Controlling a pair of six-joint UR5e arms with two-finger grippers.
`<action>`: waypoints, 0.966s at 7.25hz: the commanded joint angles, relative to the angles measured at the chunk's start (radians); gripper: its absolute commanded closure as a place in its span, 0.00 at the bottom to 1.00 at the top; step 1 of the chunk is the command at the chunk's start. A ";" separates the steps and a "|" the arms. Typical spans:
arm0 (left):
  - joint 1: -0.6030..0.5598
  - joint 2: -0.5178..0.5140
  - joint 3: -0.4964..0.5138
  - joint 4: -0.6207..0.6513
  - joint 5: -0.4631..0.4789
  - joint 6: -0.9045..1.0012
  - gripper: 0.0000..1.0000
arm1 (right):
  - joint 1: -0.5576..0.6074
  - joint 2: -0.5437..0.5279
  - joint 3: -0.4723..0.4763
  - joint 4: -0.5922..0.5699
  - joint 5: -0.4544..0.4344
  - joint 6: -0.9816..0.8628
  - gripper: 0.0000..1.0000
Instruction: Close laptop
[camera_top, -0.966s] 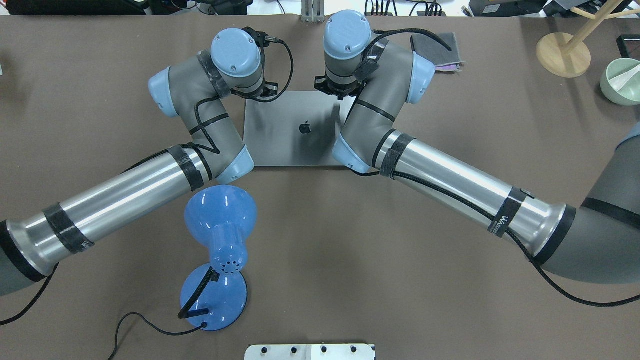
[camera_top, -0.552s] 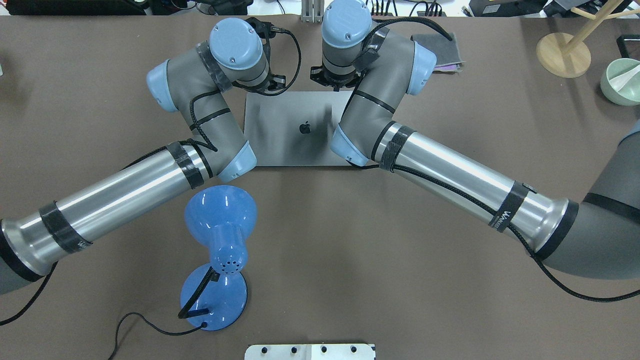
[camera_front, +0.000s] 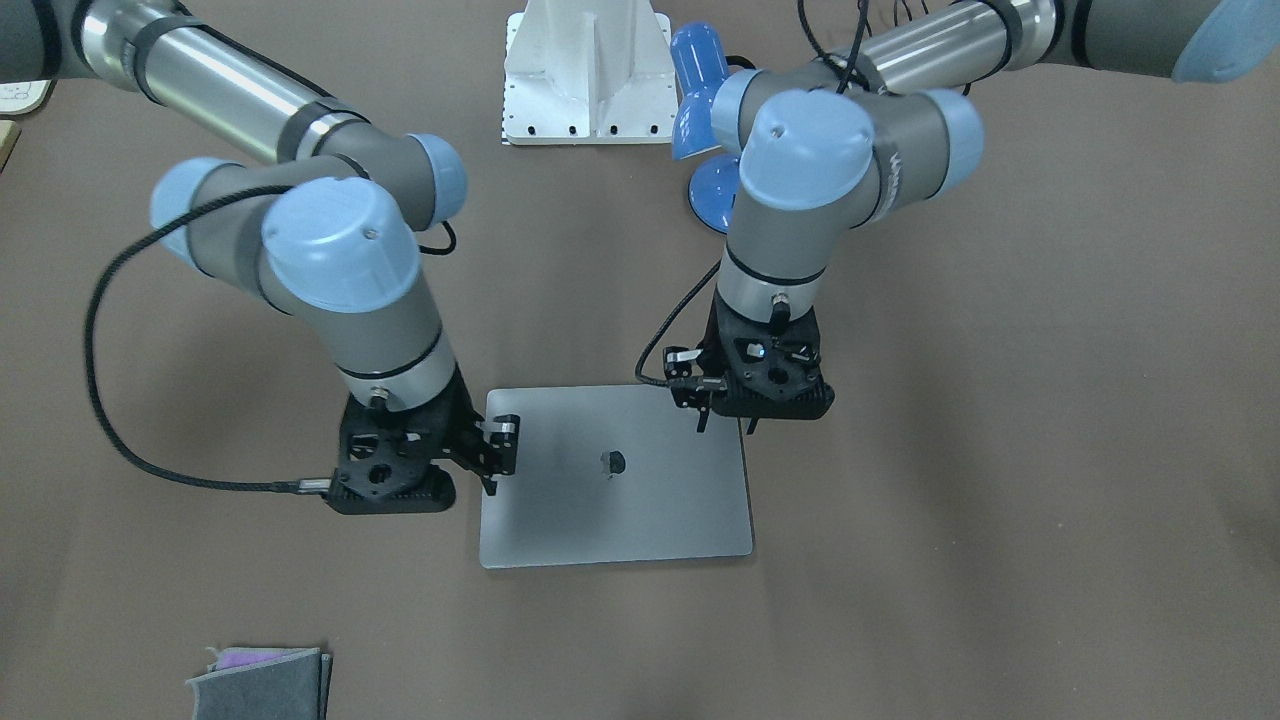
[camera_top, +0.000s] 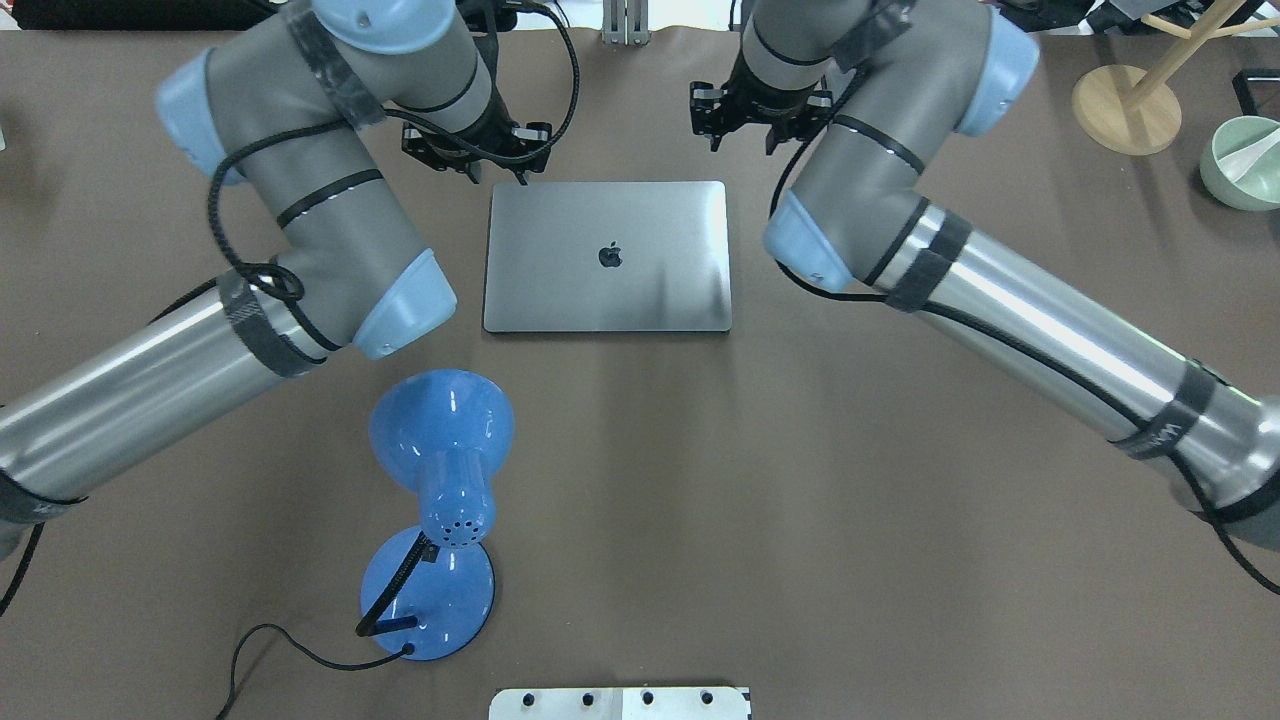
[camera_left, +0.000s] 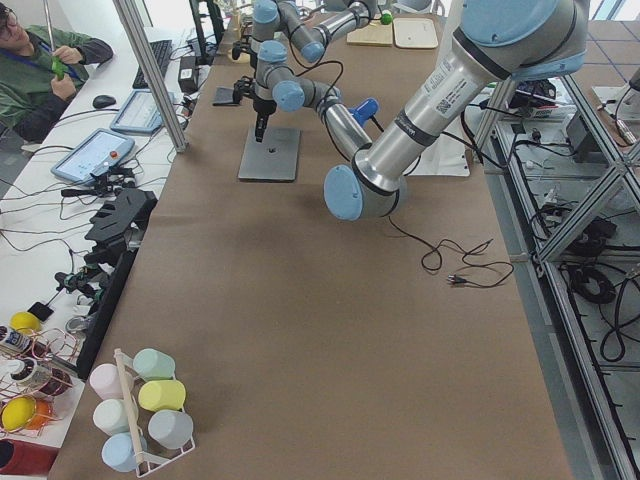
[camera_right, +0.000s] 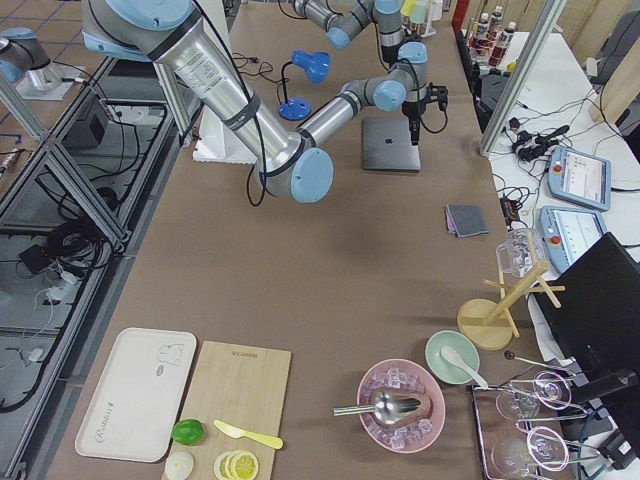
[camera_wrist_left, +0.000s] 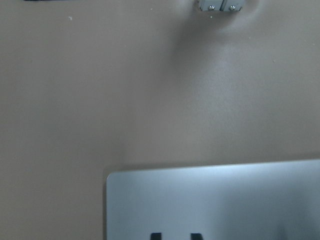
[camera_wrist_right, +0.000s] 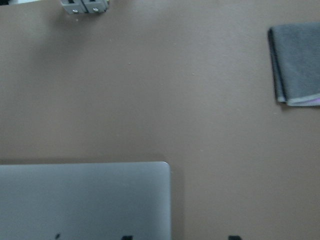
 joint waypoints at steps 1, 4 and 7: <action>-0.078 0.141 -0.381 0.356 -0.041 0.221 0.02 | 0.112 -0.238 0.395 -0.271 0.078 -0.238 0.00; -0.421 0.499 -0.570 0.404 -0.313 0.694 0.02 | 0.371 -0.573 0.628 -0.449 0.236 -0.723 0.00; -0.743 0.776 -0.335 0.393 -0.345 1.357 0.02 | 0.530 -0.898 0.619 -0.440 0.246 -1.057 0.00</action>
